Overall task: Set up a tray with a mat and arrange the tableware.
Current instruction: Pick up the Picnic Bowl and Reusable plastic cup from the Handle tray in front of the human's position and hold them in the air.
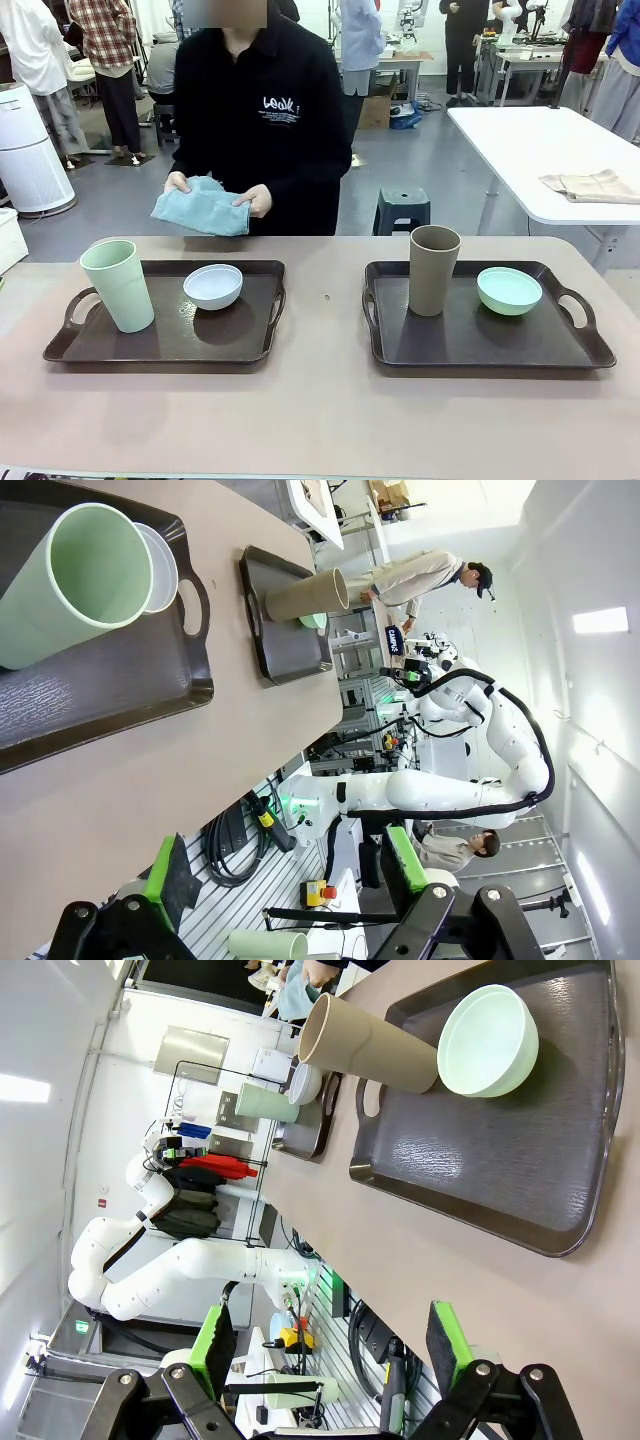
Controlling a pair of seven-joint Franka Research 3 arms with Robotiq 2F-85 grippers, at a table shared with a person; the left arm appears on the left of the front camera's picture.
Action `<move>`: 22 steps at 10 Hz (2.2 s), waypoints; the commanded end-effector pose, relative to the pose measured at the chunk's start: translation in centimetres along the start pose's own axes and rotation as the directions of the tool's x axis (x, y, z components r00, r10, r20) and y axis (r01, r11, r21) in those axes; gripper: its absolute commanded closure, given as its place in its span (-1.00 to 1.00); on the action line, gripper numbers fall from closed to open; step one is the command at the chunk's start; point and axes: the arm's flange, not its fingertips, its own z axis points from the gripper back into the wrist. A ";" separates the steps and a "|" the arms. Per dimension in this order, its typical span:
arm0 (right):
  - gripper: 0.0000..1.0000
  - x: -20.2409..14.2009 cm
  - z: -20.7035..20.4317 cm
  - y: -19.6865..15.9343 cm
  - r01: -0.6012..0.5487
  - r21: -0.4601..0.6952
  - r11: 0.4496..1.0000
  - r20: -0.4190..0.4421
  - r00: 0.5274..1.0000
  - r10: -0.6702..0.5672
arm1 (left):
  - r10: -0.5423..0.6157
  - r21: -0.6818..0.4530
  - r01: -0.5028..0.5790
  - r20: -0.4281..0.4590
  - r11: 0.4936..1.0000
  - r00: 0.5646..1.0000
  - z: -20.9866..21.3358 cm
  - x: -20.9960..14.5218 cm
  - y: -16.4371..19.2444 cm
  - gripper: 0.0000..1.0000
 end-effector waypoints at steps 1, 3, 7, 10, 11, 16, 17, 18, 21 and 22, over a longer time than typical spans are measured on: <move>-1.00 -0.2 0.0 0.3 0.022 0.005 1.000 -0.004 1.000 -0.022 | -0.020 -0.002 0.020 -0.010 1.000 1.000 0.3 -0.2 0.1 -1.00; -1.00 -0.2 0.0 0.3 0.022 0.005 1.000 -0.004 1.000 -0.022 | -0.020 -0.002 0.020 -0.010 1.000 1.000 0.3 -0.2 0.1 -1.00; -1.00 -0.2 0.0 0.3 0.022 0.005 1.000 -0.004 1.000 -0.022 | -0.020 -0.002 0.020 -0.010 1.000 1.000 0.3 -0.2 0.1 -1.00; -1.00 -0.2 0.0 0.3 0.022 0.005 1.000 -0.004 1.000 -0.022 | -0.020 -0.002 0.020 -0.010 1.000 1.000 0.3 -0.2 0.1 -1.00; -1.00 -0.2 0.0 0.3 0.022 0.005 1.000 -0.004 1.000 -0.022 | -0.020 -0.002 0.020 -0.010 1.000 1.000 0.3 -0.2 0.1 -1.00; -1.00 1.1 -2.0 5.2 -0.151 -0.071 0.986 -0.076 0.986 0.146 | -0.454 0.163 0.459 -0.065 0.874 0.888 2.4 1.2 -3.0 -1.00; -1.00 1.6 -4.0 9.6 -0.251 -0.119 0.961 -0.125 0.964 0.236 | -0.603 0.186 0.614 -0.117 0.767 0.789 3.3 1.7 -6.0 -1.00; -1.00 1.9 -6.2 14.0 -0.329 -0.144 0.933 -0.177 0.936 0.303 | -0.709 0.182 0.723 -0.147 0.666 0.690 4.3 2.0 -9.1 -1.00; -1.00 3.0 -15.7 27.8 -0.597 -0.195 0.778 -0.377 0.778 0.503 | -0.779 0.205 0.829 -0.284 0.521 0.559 6.8 4.3 -13.8 -1.00; -1.00 2.8 -18.2 30.4 -0.637 -0.080 0.767 -0.445 0.711 0.544 | -0.721 0.187 0.761 -0.243 0.622 0.649 5.7 2.5 -13.5 -1.00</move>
